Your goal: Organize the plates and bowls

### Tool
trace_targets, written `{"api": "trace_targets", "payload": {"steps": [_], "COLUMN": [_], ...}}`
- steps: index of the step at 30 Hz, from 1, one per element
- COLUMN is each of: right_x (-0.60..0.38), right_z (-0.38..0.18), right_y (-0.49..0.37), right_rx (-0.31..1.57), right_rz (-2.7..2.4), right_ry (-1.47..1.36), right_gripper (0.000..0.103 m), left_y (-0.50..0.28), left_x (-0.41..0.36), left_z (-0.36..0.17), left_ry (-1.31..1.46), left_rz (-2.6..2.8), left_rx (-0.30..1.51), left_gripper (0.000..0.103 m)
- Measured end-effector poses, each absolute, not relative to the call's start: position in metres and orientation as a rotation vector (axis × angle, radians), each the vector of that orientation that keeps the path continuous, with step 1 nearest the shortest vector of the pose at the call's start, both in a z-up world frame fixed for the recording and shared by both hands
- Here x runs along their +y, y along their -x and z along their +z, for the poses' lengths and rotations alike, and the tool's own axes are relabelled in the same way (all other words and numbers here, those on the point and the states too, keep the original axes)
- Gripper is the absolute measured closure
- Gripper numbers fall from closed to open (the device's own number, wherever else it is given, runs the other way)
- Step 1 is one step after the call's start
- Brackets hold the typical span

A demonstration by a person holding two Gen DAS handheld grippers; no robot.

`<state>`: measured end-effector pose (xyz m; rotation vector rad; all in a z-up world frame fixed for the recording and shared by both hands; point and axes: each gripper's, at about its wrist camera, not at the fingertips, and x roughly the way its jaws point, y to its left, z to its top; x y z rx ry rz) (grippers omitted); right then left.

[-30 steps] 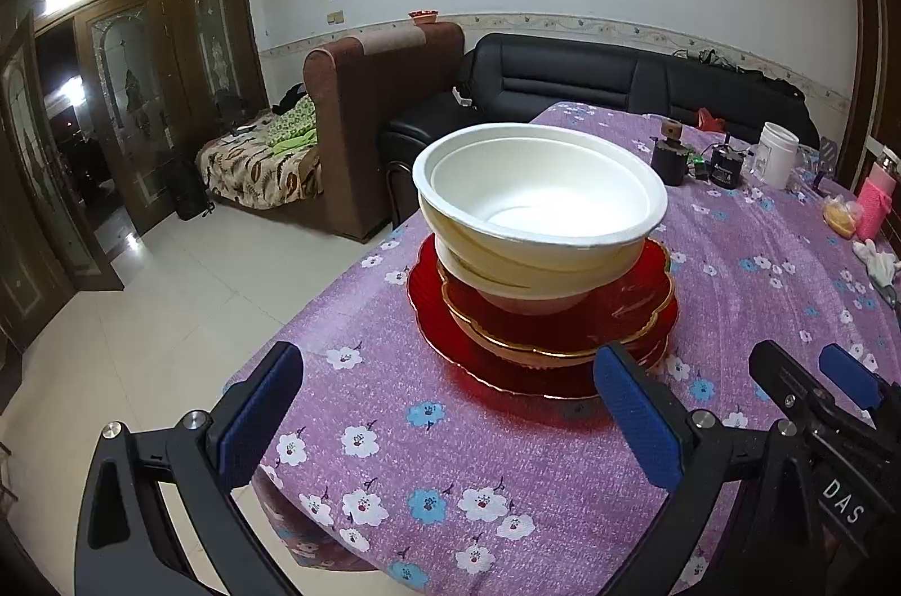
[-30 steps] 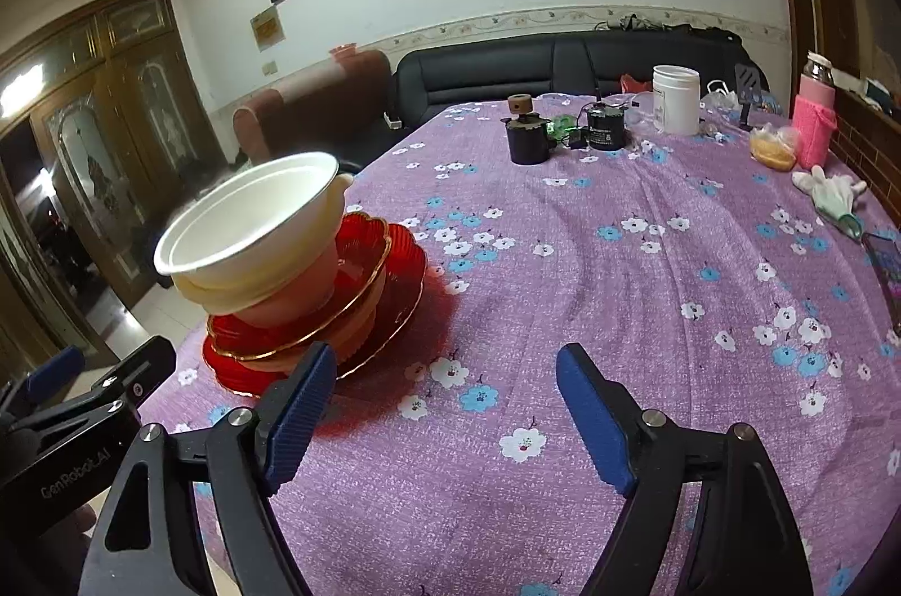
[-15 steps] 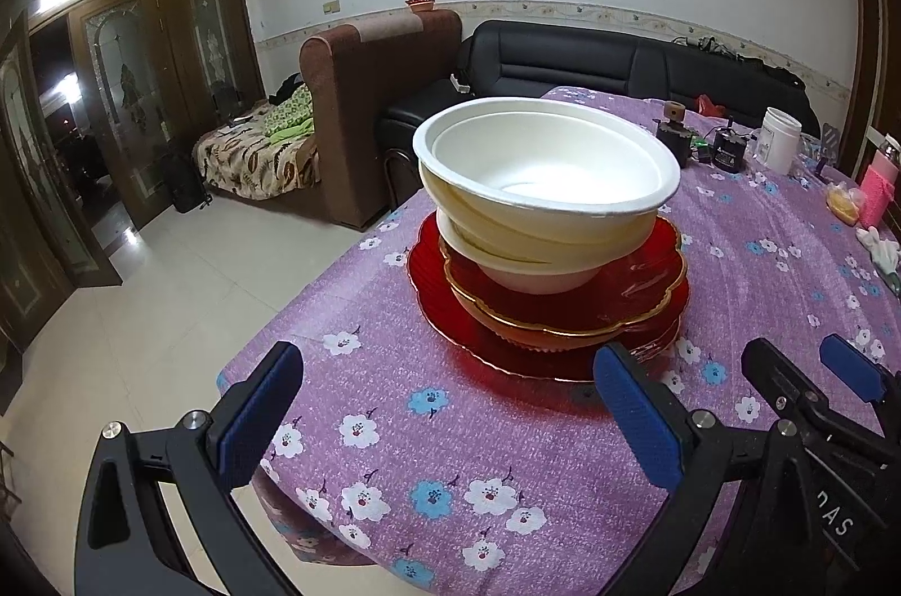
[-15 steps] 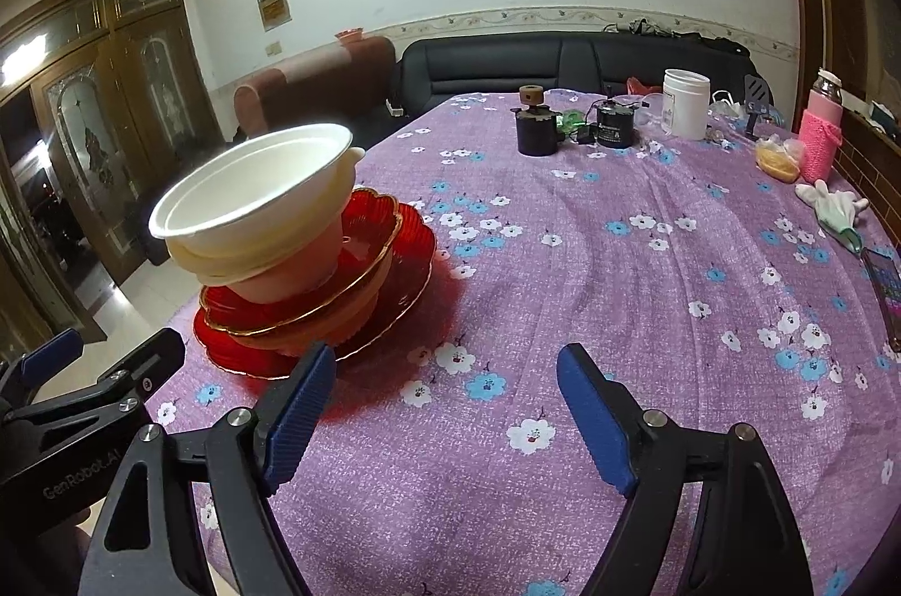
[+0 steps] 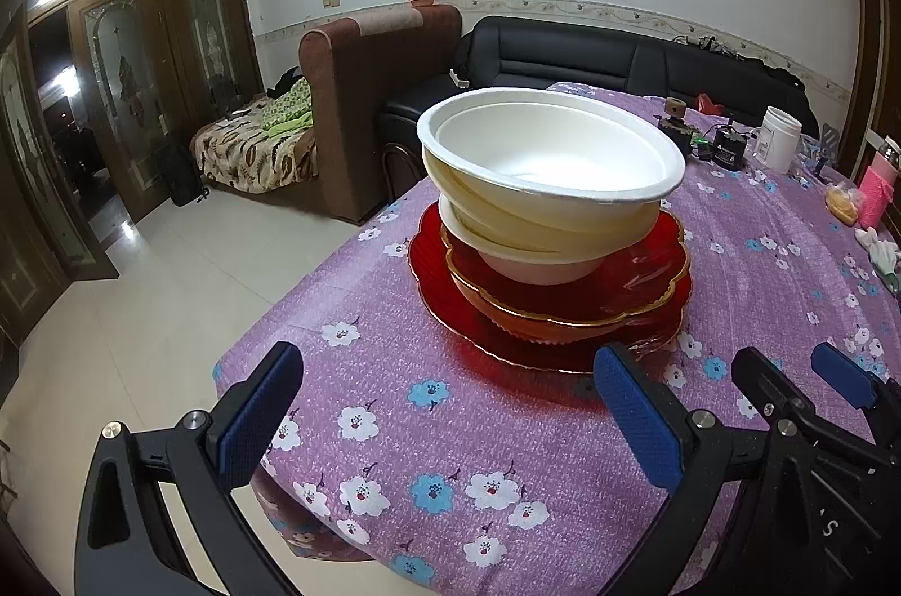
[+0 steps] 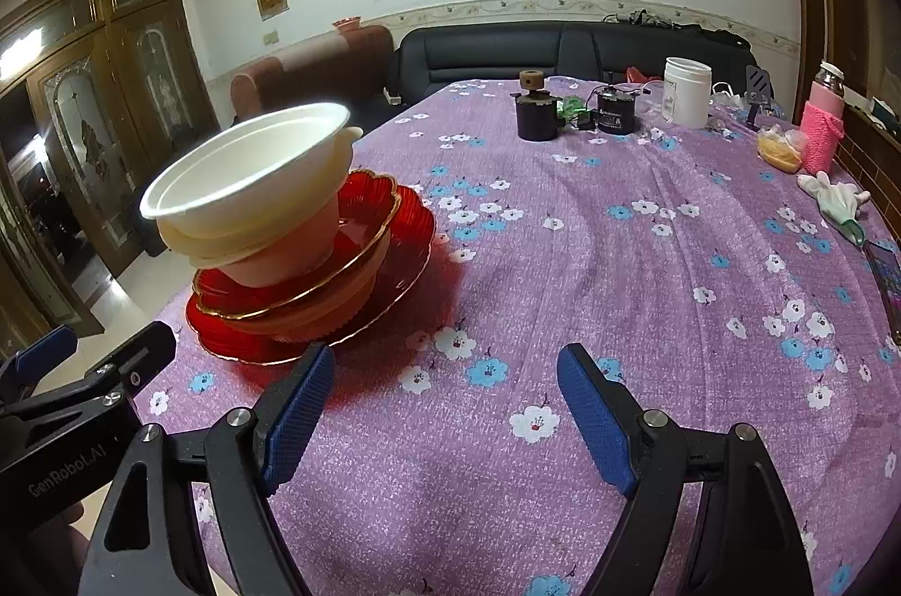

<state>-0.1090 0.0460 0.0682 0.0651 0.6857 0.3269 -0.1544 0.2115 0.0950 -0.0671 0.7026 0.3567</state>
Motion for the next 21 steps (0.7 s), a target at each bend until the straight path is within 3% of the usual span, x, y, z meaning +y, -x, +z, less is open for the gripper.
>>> {"api": "trace_targets", "payload": {"steps": [21], "right_x": [0.048], "right_z": [0.07], "right_y": [0.118], "right_rx": [0.673], "right_rz": [0.33], "right_ry": [-0.048], "right_gripper": [0.018], "left_y": [0.167], "left_x": [0.212], "left_z": [0.102], "left_ry": [0.072], "left_rz": [0.384], "left_rx": [0.651], "left_gripper": [0.0]}}
